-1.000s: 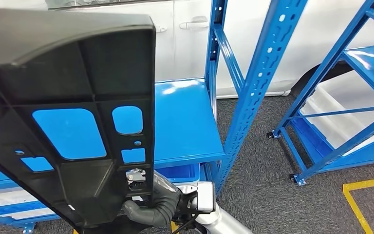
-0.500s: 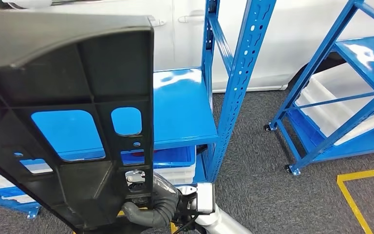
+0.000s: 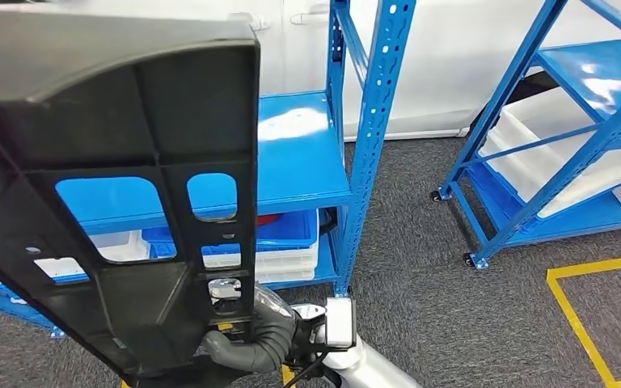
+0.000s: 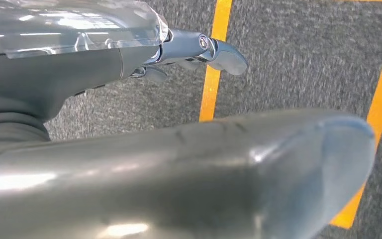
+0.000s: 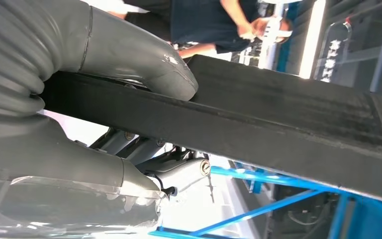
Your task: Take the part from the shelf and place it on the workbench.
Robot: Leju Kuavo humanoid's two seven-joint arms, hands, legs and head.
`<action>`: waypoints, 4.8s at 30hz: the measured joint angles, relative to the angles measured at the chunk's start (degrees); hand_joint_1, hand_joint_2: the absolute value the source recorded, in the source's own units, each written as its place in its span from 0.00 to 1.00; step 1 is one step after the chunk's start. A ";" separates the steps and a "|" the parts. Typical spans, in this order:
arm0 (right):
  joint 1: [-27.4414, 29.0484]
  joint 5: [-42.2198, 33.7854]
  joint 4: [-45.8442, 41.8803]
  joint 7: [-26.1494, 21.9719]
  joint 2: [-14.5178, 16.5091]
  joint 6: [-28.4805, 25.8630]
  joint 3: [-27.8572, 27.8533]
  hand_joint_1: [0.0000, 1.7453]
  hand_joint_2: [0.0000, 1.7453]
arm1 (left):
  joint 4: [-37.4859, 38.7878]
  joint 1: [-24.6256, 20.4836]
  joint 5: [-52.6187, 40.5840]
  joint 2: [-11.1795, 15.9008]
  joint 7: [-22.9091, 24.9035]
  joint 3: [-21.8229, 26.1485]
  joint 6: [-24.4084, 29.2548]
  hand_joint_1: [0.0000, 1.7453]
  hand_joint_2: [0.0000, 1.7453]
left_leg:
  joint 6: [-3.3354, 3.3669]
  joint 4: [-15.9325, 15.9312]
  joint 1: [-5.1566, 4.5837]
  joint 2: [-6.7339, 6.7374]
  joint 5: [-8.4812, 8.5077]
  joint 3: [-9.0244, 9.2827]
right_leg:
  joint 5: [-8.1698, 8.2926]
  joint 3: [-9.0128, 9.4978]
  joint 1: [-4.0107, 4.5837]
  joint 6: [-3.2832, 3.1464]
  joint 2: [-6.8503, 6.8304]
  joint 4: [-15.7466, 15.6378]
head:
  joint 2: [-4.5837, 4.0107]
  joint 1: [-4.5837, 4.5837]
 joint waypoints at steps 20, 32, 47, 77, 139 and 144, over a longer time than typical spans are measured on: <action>-1.45 -0.96 2.23 -0.19 0.17 0.75 1.60 1.00 1.00 | 0.00 -0.08 0.02 0.11 0.03 0.00 0.01 0.00 0.00 | 2.55 -1.17 -0.08 0.00 -5.22 6.19 | 1.37 -12.51 0.48 0.63 -0.15 7.83 | 0.00 0.01; -3.64 -2.52 3.68 1.88 1.06 0.50 1.95 1.00 1.00 | 0.00 0.05 0.02 -0.10 0.20 0.00 -0.15 0.00 0.00 | 0.19 -0.36 0.02 0.04 -0.23 0.20 | 1.62 0.13 0.82 -1.34 -0.51 -1.81 | 0.00 0.00; -4.48 -1.72 4.31 2.07 1.81 0.88 3.03 1.00 1.00 | 0.00 0.19 0.04 -0.08 0.47 0.17 -0.20 0.00 0.00 | 1.06 0.49 -0.20 0.89 -4.24 3.65 | 2.41 -2.50 0.80 -0.13 -2.76 0.03 | 0.00 0.01; -3.00 6.56 -4.31 2.15 -0.14 -4.19 4.39 1.00 1.00 | 0.09 0.78 0.03 1.11 -0.55 0.26 1.55 0.00 0.00 | 1.18 0.79 -0.03 0.96 -3.78 2.65 | 3.33 -3.68 0.55 0.25 -5.45 0.21 | 0.00 0.04; -6.65 3.47 8.61 2.79 3.69 1.48 4.18 1.00 1.00 | 0.09 -1.37 -0.02 -2.53 -0.68 0.49 -0.87 0.00 0.00 | 2.12 0.43 -0.98 1.90 -3.23 1.99 | 3.11 -3.57 1.05 -0.27 -7.05 0.01 | 0.00 0.02; -5.95 4.17 8.94 2.43 3.50 1.42 3.23 1.00 1.00 | 0.09 -1.68 -0.07 -2.99 -0.74 -0.08 -1.07 0.00 0.00 | 3.38 -0.12 -0.51 -1.03 -2.63 1.98 | -3.12 -8.38 0.46 0.68 -1.07 11.07 | 0.00 0.03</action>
